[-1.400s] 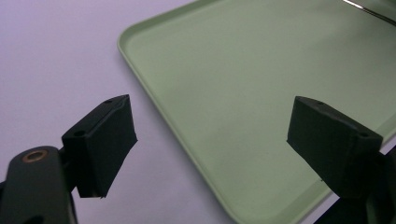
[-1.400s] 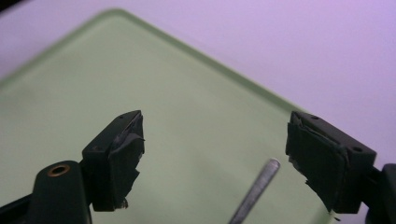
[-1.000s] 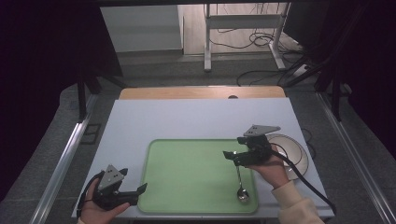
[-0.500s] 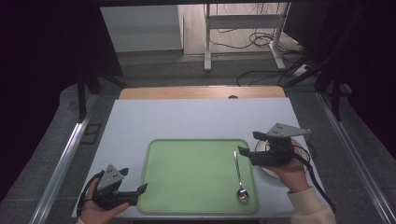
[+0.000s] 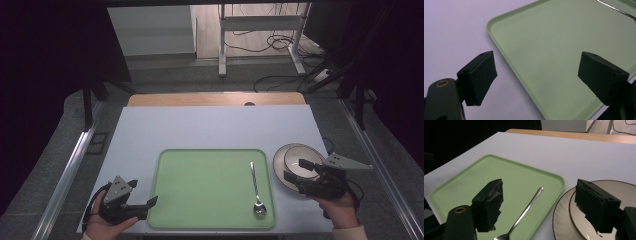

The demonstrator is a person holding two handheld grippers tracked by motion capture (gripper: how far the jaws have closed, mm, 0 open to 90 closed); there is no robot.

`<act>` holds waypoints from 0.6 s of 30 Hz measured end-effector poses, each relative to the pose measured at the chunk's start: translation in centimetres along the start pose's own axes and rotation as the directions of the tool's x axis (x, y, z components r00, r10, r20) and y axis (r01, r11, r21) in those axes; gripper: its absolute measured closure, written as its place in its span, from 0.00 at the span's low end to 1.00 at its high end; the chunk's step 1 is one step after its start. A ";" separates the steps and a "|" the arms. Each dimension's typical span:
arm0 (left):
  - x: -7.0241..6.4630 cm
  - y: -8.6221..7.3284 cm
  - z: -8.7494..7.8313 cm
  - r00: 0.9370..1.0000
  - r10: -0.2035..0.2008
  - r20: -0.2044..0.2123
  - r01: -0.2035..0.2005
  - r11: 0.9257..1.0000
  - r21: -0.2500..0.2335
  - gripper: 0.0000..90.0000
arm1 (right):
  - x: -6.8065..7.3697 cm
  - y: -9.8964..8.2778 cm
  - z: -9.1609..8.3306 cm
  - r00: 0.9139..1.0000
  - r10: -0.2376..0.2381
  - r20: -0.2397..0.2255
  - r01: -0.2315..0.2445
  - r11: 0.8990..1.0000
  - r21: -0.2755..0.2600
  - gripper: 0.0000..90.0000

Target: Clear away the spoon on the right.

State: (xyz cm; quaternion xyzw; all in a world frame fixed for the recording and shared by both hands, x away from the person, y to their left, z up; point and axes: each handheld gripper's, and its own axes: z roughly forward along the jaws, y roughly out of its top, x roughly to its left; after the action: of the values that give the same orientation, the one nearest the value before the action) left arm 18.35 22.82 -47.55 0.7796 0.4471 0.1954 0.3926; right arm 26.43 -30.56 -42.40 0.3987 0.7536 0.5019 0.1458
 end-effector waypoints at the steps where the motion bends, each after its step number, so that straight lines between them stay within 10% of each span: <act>1: 0.0 0.0 0.0 1.000 0.001 -0.001 -0.001 1.000 -0.001 0.16 | 0.0 0.0 0.0 1.000 0.002 -0.001 -0.002 1.000 -0.004 0.25; 18: 0.0 0.0 -0.3 1.000 -0.008 -0.023 0.008 1.000 -0.005 0.16 | 0.4 0.2 1.1 0.998 -0.030 -0.047 0.030 1.000 0.002 0.24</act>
State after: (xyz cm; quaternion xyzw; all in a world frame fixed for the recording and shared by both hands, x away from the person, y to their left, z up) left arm 18.16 22.95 -47.43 0.7746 0.4542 0.2036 0.3902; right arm 26.91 -29.51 -42.68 0.3758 0.7632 0.5080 0.1351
